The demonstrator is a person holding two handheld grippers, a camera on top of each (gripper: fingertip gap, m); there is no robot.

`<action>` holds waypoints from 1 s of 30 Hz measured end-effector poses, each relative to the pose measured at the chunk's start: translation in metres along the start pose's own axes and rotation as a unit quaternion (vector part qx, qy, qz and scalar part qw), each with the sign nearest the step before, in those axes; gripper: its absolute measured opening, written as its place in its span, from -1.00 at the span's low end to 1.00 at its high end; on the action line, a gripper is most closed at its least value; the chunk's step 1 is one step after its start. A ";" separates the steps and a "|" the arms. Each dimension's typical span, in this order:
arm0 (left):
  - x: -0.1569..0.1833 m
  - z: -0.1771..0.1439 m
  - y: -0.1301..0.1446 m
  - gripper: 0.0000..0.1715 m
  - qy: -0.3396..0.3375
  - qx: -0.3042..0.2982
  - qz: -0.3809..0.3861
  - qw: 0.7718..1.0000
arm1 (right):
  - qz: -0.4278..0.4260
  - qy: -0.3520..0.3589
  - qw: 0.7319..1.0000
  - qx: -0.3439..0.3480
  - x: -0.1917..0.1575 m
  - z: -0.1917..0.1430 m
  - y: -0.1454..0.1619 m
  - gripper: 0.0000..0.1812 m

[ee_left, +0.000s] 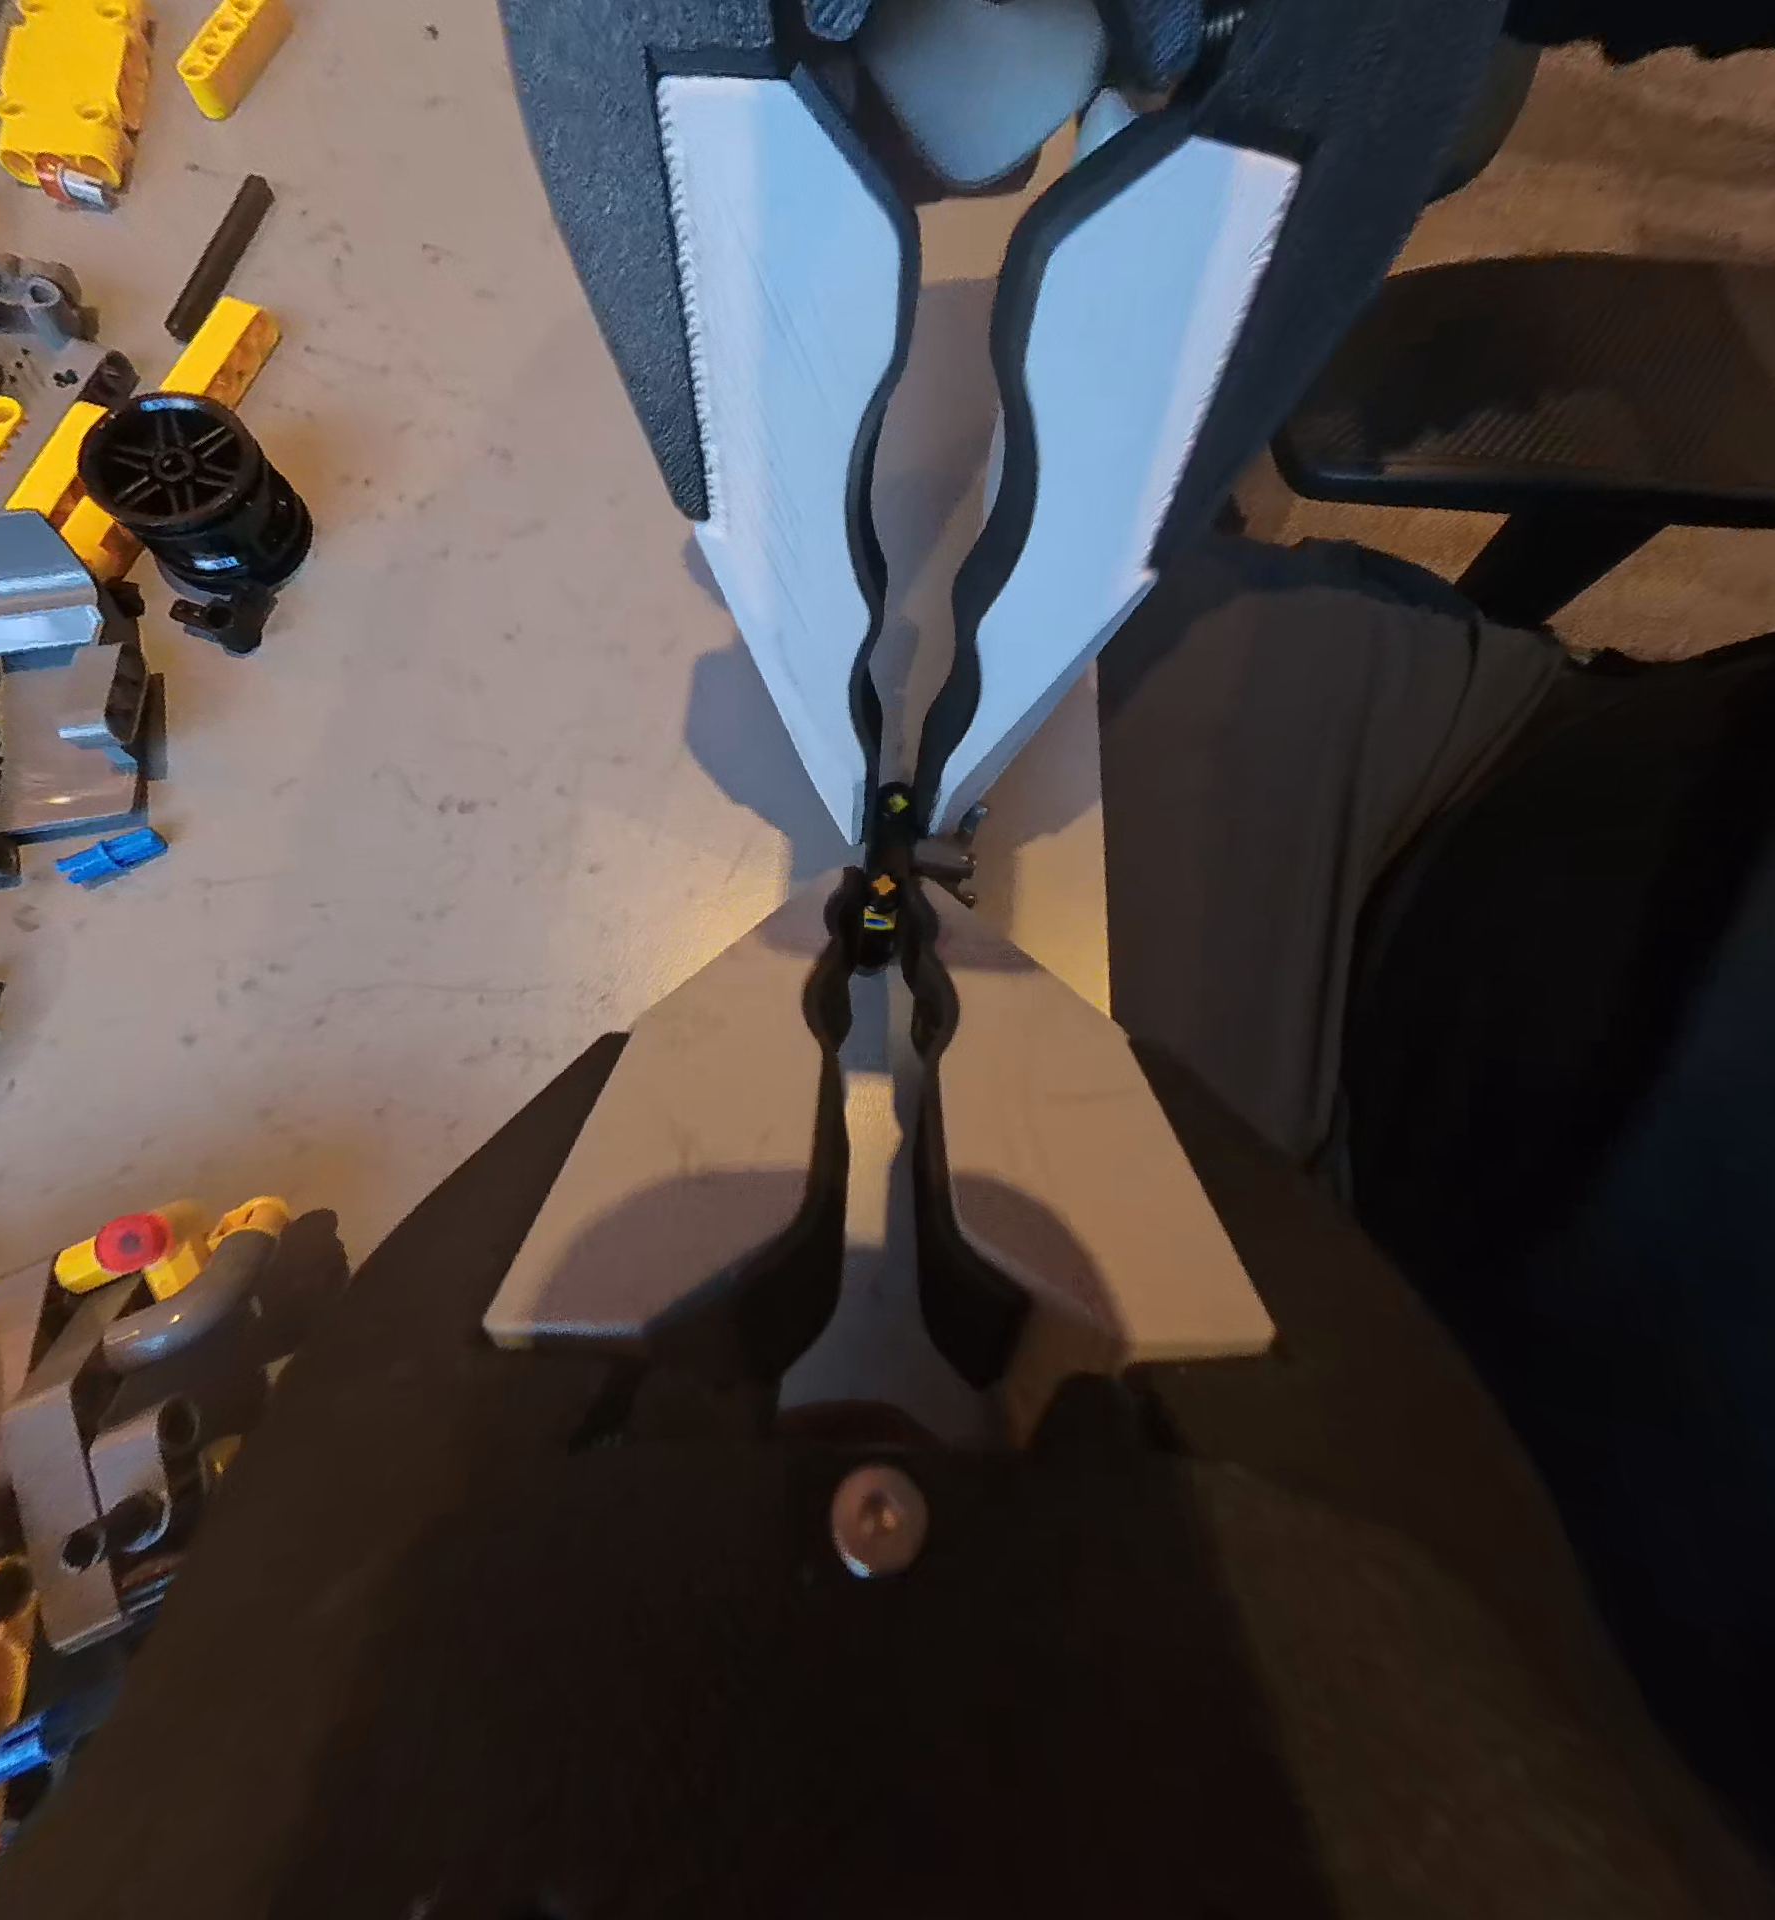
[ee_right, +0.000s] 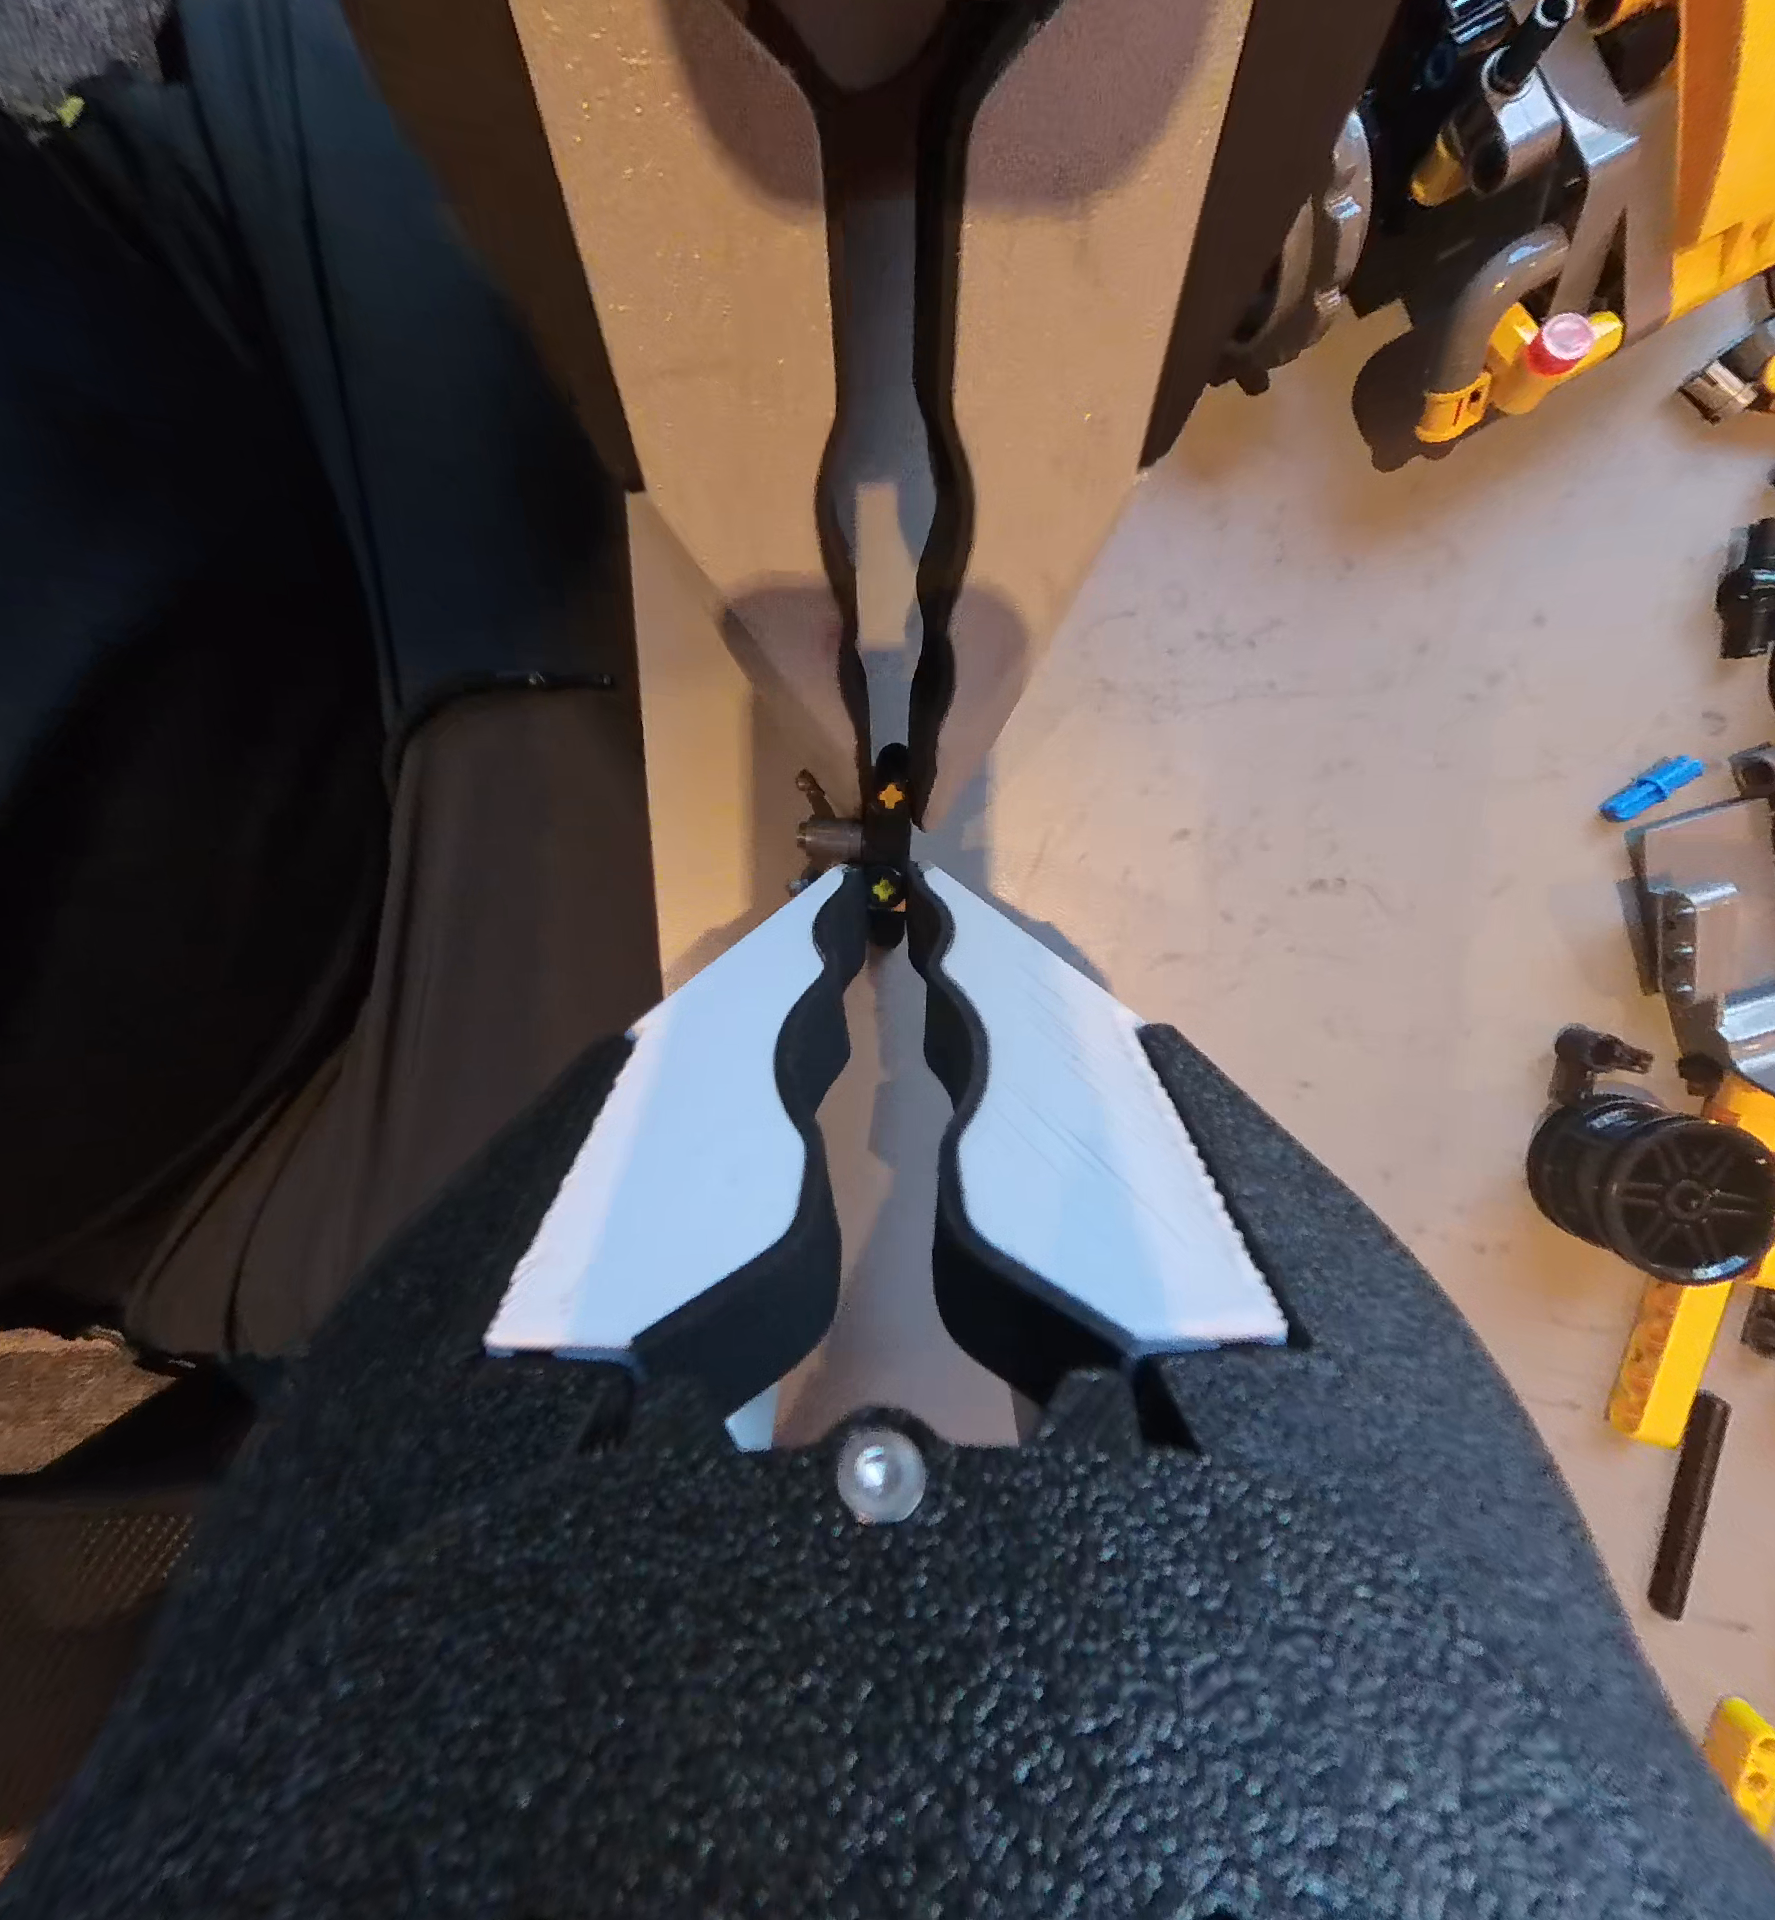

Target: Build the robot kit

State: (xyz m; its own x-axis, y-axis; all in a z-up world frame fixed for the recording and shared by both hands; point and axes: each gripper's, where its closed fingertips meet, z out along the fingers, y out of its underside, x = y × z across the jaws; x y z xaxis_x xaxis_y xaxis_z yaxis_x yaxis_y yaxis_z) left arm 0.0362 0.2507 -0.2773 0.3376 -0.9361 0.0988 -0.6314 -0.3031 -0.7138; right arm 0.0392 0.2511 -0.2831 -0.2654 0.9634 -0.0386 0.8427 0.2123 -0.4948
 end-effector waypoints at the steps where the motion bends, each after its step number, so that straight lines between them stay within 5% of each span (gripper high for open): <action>1: 0.000 0.000 0.000 -0.96 -0.004 -0.005 0.003 1.000 | 0.001 -0.006 1.000 0.001 0.000 0.000 0.000 -0.93; 18: 0.003 0.004 -0.003 -0.95 -0.002 -0.021 0.028 0.999 | 0.094 -0.016 0.991 0.089 0.005 -0.029 -0.002 -1.00; 30: 0.003 0.005 -0.003 -0.95 -0.002 -0.016 0.028 0.999 | 0.076 -0.004 0.997 0.005 0.001 -0.012 -0.005 -1.00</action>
State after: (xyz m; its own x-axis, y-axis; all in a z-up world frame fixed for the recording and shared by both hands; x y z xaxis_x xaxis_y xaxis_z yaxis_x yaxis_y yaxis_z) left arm 0.0425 0.2497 -0.2778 0.3042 -0.9509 0.0565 -0.6710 -0.2560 -0.6959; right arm 0.0402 0.2528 -0.2699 -0.1393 0.9828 -0.1215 0.8689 0.0624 -0.4910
